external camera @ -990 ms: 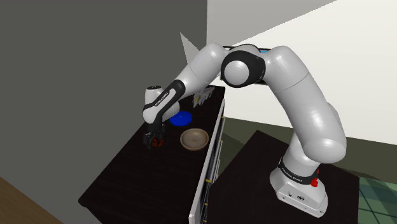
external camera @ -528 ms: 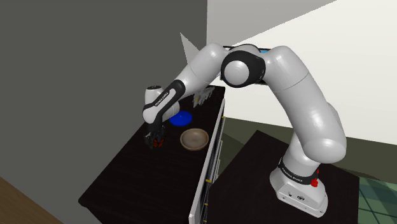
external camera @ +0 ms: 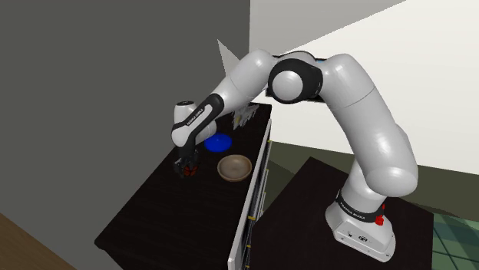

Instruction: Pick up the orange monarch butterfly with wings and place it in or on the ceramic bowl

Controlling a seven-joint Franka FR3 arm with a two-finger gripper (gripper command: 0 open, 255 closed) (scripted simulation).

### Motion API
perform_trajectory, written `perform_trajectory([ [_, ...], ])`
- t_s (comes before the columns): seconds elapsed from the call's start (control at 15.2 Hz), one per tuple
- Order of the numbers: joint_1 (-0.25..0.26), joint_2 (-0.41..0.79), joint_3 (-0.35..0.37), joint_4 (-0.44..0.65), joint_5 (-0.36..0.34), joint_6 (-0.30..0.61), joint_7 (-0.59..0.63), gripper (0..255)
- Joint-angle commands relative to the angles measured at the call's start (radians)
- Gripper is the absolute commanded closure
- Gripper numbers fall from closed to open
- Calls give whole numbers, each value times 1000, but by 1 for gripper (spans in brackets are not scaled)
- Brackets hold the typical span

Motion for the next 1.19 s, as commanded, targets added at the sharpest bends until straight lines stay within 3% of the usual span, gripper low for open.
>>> perform_trajectory([
  [0.0,-2,-21,-1,-6,-1,-15,1,255],
  [1.12,-3,-177,-5,-12,-9,-163,32,255],
])
